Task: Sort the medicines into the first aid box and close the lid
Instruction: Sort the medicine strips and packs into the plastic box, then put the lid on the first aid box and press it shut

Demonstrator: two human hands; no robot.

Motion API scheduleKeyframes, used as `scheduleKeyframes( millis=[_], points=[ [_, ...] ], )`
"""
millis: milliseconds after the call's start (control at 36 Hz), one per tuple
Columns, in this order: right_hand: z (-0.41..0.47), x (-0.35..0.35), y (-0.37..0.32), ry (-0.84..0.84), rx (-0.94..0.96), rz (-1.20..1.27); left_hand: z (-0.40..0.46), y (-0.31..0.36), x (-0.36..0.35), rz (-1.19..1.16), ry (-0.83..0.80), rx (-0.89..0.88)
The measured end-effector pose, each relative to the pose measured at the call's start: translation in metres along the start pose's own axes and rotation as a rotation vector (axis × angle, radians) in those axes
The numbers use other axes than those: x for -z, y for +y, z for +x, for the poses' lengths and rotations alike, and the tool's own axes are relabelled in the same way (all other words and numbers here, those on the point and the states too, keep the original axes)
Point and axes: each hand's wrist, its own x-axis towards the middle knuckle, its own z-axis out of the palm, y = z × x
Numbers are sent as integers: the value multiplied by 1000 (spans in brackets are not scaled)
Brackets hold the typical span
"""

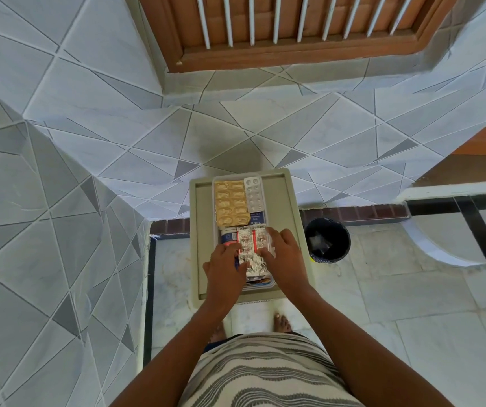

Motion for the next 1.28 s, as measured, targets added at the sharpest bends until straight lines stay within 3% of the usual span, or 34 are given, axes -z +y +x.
scheduleKeyframes(
  millis=[194,306,417,722,1000,1278],
  points=[
    [-1,-4,8,39,81,-35,-1,-1,3,96,-10,-76],
    [-3,-2,11,80,36,127,0,-5,7,-43,109,-135],
    [-2,0,17,184,-74,232,7,-9,17,-84,223,-52],
    [15,-13,37,-120,-285,68,34,-11,25,20,84,164],
    [27,-17,36,-144,-323,51,48,-13,31,188,-110,154],
    [31,-20,26,-203,-332,-62,49,-11,47,139,-64,115]
  ],
)
